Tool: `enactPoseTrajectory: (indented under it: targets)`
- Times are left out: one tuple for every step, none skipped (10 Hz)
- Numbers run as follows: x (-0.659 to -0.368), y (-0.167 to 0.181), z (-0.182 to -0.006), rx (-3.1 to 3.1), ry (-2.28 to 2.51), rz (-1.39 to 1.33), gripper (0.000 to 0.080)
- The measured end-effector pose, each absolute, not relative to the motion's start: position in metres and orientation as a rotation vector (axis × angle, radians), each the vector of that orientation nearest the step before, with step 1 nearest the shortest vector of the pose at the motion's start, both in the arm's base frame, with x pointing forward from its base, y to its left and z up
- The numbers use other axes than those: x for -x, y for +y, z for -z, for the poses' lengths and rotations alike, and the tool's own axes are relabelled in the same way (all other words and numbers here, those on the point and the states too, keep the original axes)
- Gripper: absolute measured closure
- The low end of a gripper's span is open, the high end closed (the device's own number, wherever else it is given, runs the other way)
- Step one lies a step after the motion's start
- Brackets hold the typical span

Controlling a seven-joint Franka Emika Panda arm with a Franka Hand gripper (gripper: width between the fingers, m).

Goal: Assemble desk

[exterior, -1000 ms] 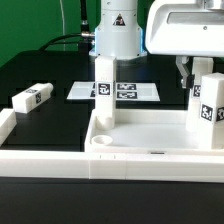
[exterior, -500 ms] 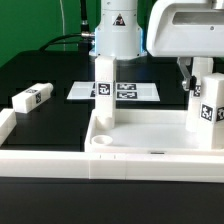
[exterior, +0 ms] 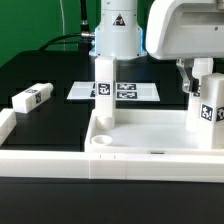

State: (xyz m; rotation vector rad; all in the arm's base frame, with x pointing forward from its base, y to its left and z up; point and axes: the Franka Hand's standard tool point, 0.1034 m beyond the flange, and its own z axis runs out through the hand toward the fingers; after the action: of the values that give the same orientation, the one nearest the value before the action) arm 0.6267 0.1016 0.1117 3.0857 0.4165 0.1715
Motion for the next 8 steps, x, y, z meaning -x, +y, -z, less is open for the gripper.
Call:
enactPoseTrajectory:
  targets:
    - [-0.6267,0.1015,-0.1117,-3.086,0.414,-0.172,0.0177]
    - [-0.6267,0.1014,-0.1117,-3.086,0.412,-0.172,0.0177]
    - [-0.6268,0.1014,-0.1117,-3.089,0.399,-0.172,0.0356]
    - [-0.6267,0.1016,-0.1117,-3.093,0.374,-0.172,0.0509]
    - [-0.6266,0.1013,-0.1115,-3.095,0.362,-0.171,0.0509]
    - [-0.6265,0.1009,-0.1112,-3.109,0.258,-0.172,0.0509]
    - [-0.6266,0.1005,-0.1112,-3.117,0.178,-0.172,0.0509]
    - [-0.6266,0.1006,-0.1112,-3.127,0.043,-0.174,0.0509]
